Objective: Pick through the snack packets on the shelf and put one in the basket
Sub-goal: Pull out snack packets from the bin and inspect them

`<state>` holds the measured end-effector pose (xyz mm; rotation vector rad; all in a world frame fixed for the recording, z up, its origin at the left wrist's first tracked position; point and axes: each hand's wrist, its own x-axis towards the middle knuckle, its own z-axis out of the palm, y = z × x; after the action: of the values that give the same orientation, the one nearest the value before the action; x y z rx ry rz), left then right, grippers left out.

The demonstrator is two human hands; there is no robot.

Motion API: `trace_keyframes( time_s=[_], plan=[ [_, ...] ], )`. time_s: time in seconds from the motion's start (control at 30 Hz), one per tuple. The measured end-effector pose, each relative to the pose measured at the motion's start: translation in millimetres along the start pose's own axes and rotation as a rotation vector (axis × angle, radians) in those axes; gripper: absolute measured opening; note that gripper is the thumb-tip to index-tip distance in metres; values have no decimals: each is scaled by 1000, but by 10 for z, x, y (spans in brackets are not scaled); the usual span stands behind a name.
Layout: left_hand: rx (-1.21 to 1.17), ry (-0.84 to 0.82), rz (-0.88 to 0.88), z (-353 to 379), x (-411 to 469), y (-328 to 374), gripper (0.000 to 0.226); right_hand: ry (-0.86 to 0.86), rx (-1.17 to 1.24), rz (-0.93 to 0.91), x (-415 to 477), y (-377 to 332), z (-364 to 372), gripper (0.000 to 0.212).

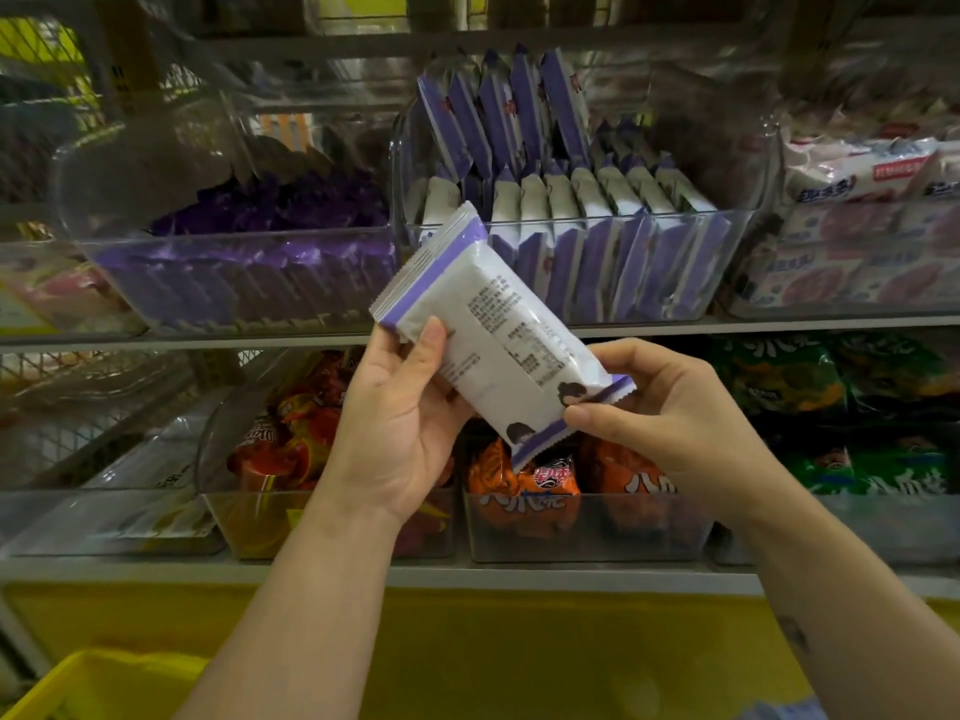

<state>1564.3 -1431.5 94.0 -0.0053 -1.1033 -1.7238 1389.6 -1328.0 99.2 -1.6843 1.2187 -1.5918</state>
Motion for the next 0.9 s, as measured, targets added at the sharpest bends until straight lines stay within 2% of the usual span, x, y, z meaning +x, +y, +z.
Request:
trace_keyframes(
  time_s=[0.23,0.37,0.5,0.7,0.83,0.9],
  plan=[
    [88,89,-4,-72,26,-11,40,6,13,-99,-1,-60,86,36],
    [196,198,21,-37,25,-60,55,14,82,-44,2,-45,59,28],
    [266,245,87,-27,36,-88,51,-13,170,64,2,3,13,33],
    [352,175,107,-68,14,-62,46,-115,257,63,4,-16,11,33],
    [610,156,168,2,-7,-90,31,-69,175,0,7,-13,75,31],
    [650,111,155,49,-21,-96,32,-27,136,-29,9,-7,91,33]
  ],
)
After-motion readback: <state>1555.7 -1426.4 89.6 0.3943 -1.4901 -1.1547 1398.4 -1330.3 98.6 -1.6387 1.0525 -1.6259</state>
